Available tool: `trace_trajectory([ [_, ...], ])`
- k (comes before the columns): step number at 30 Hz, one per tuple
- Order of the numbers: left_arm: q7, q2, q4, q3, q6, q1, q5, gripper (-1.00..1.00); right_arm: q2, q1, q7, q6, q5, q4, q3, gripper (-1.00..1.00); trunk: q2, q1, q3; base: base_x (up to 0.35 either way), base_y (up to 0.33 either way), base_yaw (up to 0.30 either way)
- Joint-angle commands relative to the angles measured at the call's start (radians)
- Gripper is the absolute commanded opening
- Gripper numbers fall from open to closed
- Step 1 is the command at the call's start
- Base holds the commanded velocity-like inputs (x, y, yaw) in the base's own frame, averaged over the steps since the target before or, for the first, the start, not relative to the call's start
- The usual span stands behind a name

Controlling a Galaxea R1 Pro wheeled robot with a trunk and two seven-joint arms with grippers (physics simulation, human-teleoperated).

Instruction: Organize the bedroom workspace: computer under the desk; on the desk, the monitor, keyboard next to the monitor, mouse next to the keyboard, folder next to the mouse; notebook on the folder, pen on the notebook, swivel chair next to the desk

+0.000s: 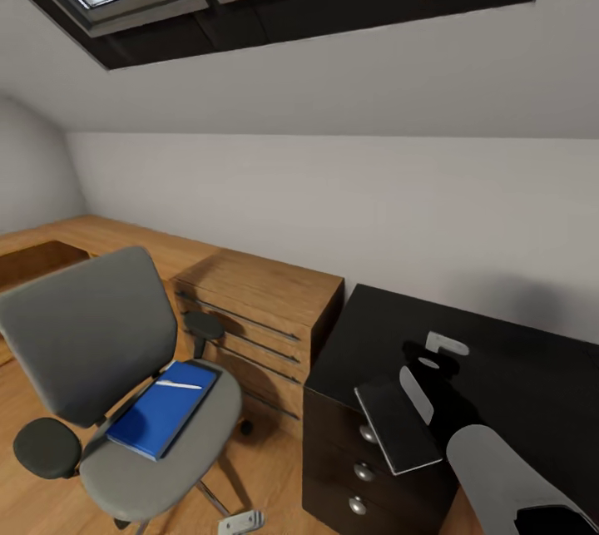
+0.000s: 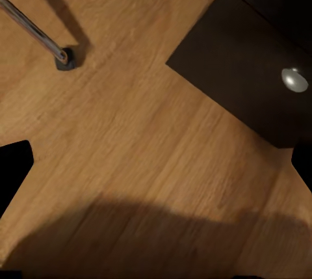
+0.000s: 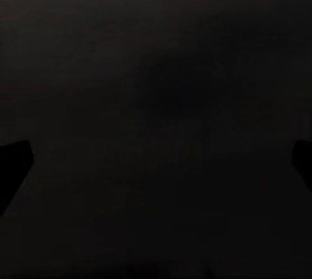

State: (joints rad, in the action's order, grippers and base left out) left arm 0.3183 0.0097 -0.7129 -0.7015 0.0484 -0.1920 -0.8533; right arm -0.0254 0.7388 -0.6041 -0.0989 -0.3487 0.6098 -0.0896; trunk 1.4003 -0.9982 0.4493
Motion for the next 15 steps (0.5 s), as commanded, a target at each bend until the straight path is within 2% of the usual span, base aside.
trace_trajectory([
  [1, 0.008, 0.001, -0.002, -0.006, 0.002, -0.001, -0.004, 1.0, -0.002, 0.0, -0.009, -0.02, -0.004, 0.006, -0.008, 1.0, 0.001, 0.0, 0.002, 0.0, 0.0, 0.275],
  [8, 0.008, 0.001, -0.002, -0.006, 0.002, -0.001, -0.004, 1.0, -0.002, -0.004, -0.008, -0.087, -0.007, 0.042, -0.008, 1.0, 0.001, 0.0, 0.005, 0.0, 0.0, 0.275],
  [15, 0.008, 0.001, -0.002, -0.006, 0.003, -0.001, -0.004, 1.0, -0.001, -0.034, -0.009, -0.136, -0.007, 0.116, -0.008, 1.0, 0.001, 0.0, 0.009, 0.0, 0.0, 0.275],
])
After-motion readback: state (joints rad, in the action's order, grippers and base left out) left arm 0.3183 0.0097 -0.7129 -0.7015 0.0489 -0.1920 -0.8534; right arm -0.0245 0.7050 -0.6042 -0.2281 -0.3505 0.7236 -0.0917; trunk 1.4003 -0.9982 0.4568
